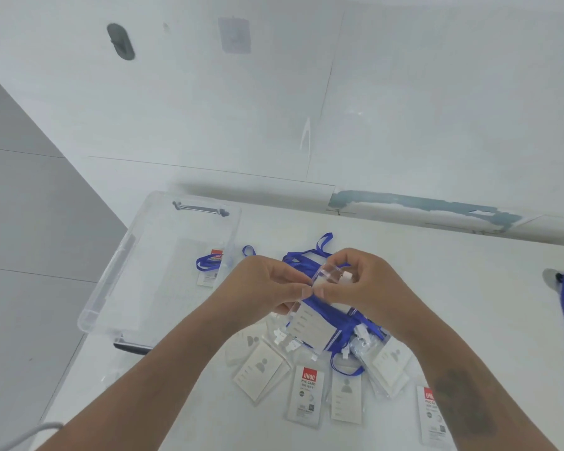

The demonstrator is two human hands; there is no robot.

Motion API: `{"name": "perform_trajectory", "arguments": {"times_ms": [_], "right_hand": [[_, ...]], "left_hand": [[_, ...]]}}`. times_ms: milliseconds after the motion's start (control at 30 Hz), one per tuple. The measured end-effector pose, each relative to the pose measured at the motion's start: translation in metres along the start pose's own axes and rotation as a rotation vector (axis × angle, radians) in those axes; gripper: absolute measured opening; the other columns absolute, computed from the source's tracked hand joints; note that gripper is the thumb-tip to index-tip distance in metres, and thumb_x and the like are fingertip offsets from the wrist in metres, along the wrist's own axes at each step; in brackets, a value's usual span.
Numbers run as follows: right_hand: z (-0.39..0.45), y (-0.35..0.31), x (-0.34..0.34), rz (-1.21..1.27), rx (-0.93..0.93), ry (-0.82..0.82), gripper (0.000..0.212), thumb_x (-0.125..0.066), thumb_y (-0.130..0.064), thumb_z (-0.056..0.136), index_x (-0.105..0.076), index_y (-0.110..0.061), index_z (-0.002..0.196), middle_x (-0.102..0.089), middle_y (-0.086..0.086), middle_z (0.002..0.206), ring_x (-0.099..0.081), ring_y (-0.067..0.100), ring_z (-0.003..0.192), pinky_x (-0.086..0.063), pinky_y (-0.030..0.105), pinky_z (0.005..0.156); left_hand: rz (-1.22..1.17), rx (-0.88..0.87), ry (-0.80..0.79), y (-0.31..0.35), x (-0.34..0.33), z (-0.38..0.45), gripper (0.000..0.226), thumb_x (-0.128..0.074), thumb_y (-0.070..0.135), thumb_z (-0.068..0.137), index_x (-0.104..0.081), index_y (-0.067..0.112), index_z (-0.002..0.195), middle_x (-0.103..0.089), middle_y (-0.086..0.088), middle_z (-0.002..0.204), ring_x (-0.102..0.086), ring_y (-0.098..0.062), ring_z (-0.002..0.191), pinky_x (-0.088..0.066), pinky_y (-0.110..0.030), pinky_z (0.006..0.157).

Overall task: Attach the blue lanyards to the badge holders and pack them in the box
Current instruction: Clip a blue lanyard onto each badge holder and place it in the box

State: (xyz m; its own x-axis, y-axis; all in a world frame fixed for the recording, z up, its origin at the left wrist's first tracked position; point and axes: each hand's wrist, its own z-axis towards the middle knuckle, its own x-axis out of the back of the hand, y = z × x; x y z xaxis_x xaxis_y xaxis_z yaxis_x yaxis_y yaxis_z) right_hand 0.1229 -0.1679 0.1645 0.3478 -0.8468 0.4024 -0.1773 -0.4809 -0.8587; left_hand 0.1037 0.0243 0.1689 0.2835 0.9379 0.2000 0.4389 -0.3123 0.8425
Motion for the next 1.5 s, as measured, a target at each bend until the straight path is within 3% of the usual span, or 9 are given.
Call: {"name": "perform_trajectory", "arguments": {"times_ms": [67, 200, 300, 600, 833, 1067, 1200, 1400, 1500], "right_hand": [[-0.005, -0.002, -0.010, 0.131, -0.014, 0.027, 0.019, -0.082, -0.023, 0.077, -0.070, -0.025, 0.092, -0.058, -0.017, 0.056, -0.049, -0.001, 0.048, -0.041, 0.012, 0.053], [-0.011, -0.002, -0.033, 0.421, -0.113, 0.226, 0.020, -0.072, -0.028, 0.087, -0.071, -0.021, 0.106, -0.077, -0.002, 0.094, -0.074, 0.019, 0.090, -0.059, 0.040, 0.084], [-0.022, -0.002, -0.049, 0.591, -0.201, 0.355, 0.025, -0.056, -0.030, 0.097, -0.071, -0.014, 0.109, -0.076, 0.002, 0.104, -0.072, 0.020, 0.098, -0.057, 0.035, 0.087], [-0.046, -0.014, -0.091, 0.565, -0.283, 0.316, 0.038, -0.040, -0.056, 0.097, -0.067, -0.031, 0.106, -0.069, -0.008, 0.118, -0.062, 0.011, 0.114, -0.043, 0.036, 0.107], [-0.035, -0.011, -0.093, 0.569, -0.278, 0.232, 0.038, -0.039, -0.063, 0.093, -0.070, -0.041, 0.098, -0.073, -0.013, 0.105, -0.063, 0.010, 0.110, -0.046, 0.029, 0.097], [-0.027, -0.018, -0.099, 0.633, -0.194, 0.138, 0.042, -0.037, -0.059, 0.096, -0.062, -0.039, 0.123, -0.067, -0.018, 0.122, -0.056, -0.001, 0.119, -0.037, 0.024, 0.103], [-0.022, -0.026, -0.113, 0.692, -0.203, 0.091, 0.065, -0.041, -0.074, 0.084, -0.046, -0.044, 0.141, -0.050, -0.025, 0.140, -0.039, -0.001, 0.135, -0.024, 0.028, 0.114], [0.000, -0.047, -0.148, 0.718, -0.294, 0.103, 0.031, -0.033, -0.065, 0.093, -0.057, -0.044, 0.092, -0.062, -0.032, 0.088, -0.056, -0.003, 0.096, -0.031, 0.024, 0.099], [0.013, -0.059, -0.179, 0.710, -0.326, 0.113, 0.036, -0.033, -0.068, 0.091, -0.056, -0.041, 0.094, -0.062, -0.027, 0.089, -0.056, -0.001, 0.094, -0.032, 0.024, 0.099]], "left_hand": [[-0.019, 0.004, 0.025, -0.004, 0.006, -0.003, 0.008, -0.071, 0.018, 0.088, -0.078, 0.019, 0.092, -0.076, -0.006, 0.080, -0.069, -0.010, 0.070, -0.060, -0.025, 0.076], [-0.176, 0.019, 0.155, -0.018, 0.016, -0.008, 0.009, -0.068, 0.014, 0.090, -0.075, 0.014, 0.095, -0.076, -0.005, 0.077, -0.070, -0.012, 0.071, -0.061, -0.027, 0.076], [-0.258, 0.012, 0.273, -0.027, 0.024, -0.012, 0.009, -0.067, 0.013, 0.090, -0.074, 0.018, 0.087, -0.074, 0.003, 0.069, -0.068, -0.007, 0.064, -0.061, -0.026, 0.073], [-0.312, 0.072, 0.284, -0.030, 0.028, -0.019, 0.006, -0.067, 0.014, 0.091, -0.073, 0.016, 0.091, -0.075, -0.005, 0.082, -0.067, -0.013, 0.071, -0.062, -0.029, 0.074], [-0.279, 0.069, 0.401, -0.023, 0.015, -0.015, 0.007, -0.068, 0.016, 0.090, -0.075, 0.018, 0.089, -0.073, -0.002, 0.079, -0.068, -0.015, 0.078, -0.061, -0.031, 0.078], [-0.219, 0.029, 0.504, -0.018, 0.012, -0.017, 0.030, -0.056, 0.031, 0.095, -0.074, 0.024, 0.073, -0.076, -0.004, 0.084, -0.070, -0.030, 0.091, -0.055, -0.049, 0.090], [-0.347, 0.102, 0.449, -0.015, 0.024, -0.022, 0.043, -0.040, 0.052, 0.099, -0.066, 0.022, 0.084, -0.072, 0.001, 0.104, -0.066, -0.016, 0.101, -0.047, -0.039, 0.102], [-0.482, 0.113, 0.297, -0.029, 0.067, -0.032, 0.063, -0.021, 0.071, 0.093, -0.063, 0.028, 0.114, -0.056, 0.012, 0.118, -0.047, -0.011, 0.130, -0.022, -0.036, 0.121], [-0.509, 0.139, 0.209, -0.044, 0.102, -0.035, 0.055, -0.018, 0.072, 0.093, -0.056, 0.034, 0.103, -0.055, 0.019, 0.113, -0.041, -0.005, 0.131, -0.017, -0.033, 0.122]]}}
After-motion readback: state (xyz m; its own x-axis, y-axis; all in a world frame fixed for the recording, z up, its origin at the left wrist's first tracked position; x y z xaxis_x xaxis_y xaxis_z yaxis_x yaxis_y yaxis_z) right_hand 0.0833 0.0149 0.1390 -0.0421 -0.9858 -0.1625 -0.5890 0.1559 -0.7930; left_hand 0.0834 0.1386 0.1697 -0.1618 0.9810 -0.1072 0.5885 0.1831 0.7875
